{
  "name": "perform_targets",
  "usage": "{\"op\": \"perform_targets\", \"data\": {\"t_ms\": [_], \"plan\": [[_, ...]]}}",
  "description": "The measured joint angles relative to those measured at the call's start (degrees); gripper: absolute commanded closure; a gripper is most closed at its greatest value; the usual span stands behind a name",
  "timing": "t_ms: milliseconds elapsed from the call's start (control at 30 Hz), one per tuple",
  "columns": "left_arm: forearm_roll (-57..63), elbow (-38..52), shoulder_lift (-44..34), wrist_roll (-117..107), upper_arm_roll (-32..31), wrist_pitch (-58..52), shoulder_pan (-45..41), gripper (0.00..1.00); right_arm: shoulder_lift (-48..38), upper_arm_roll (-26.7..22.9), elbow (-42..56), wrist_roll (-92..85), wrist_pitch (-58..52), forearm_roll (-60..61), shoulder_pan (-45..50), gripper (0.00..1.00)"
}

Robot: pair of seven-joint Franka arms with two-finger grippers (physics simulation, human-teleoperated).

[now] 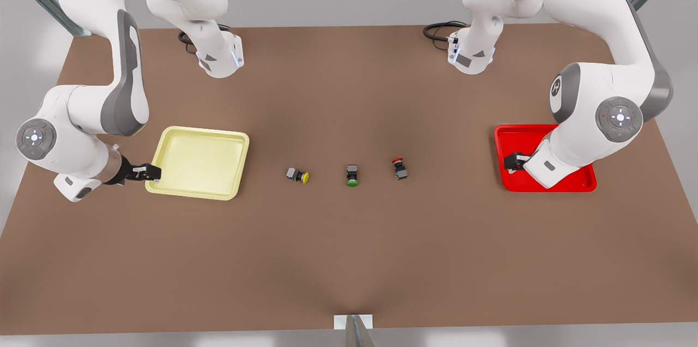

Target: Place the switches on the corresponding trays according to their colors

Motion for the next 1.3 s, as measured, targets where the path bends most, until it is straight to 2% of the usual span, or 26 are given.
{"op": "perform_targets", "data": {"t_ms": [67,133,167,233,300,367,500,567,667,933,1100,1300], "plan": [[0.0,0.0,0.1,0.0,0.0,0.0,0.0,0.0,-0.1,0.3,-0.1,-0.5,0.4,-1.1,0.0,0.0],[0.0,-0.5,1.3,-8.3,-0.2,0.3,-2.8,0.0,-0.1,0.7,-0.1,-0.4,0.5,-1.0,4.7,0.0],[-0.2,-3.1,1.6,-12.0,-0.2,2.9,-5.0,0.0,0.6,1.9,0.0,-0.6,0.6,-0.1,5.6,0.0],[-1.4,-9.4,1.5,-17.7,-0.4,7.7,-8.4,0.0,2.0,7.4,1.7,-2.4,0.6,-0.6,8.1,0.0],[-3.5,-17.7,0.7,-23.8,-0.4,15.9,-10.6,0.0,5.0,8.0,4.9,-10.3,2.7,-0.6,13.6,0.0],[-5.4,-25.8,-0.1,-30.2,-0.4,24.3,-13.8,0.0,5.3,11.9,4.7,-17.6,4.3,-0.9,14.4,0.0],[-8.3,-38.4,0.6,-35.9,-0.4,40.3,-19.1,0.0,5.6,17.3,-1.1,-29.6,14.6,-2.2,15.1,0.0],[-9.5,-38.5,3.1,-36.6,-0.4,43.2,-20.8,0.0,5.9,19.2,-6.2,-34.2,21.7,-2.8,15.1,0.0],[-11.3,-40.1,4.2,-36.8,-0.4,47.3,-21.6,0.0,7.2,20.3,-9.0,-34.3,23.4,-3.4,14.9,0.0],[-12.6,-41.2,7.9,-36.3,-0.4,51.6,-22.1,0.0,12.9,20.1,-11.3,-35.3,24.7,-2.6,14.7,0.0],[-12.7,-41.1,10.3,-36.3,-0.4,53.8,-22.7,0.0,13.7,20.0,-20.3,-36.7,33.0,-3.8,13.1,0.0],[-12.8,-41.0,12.2,-36.2,-0.4,54.3,-22.7,0.0,16.8,19.9,-21.7,-34.0,37.7,-3.7,13.8,0.0]]}}
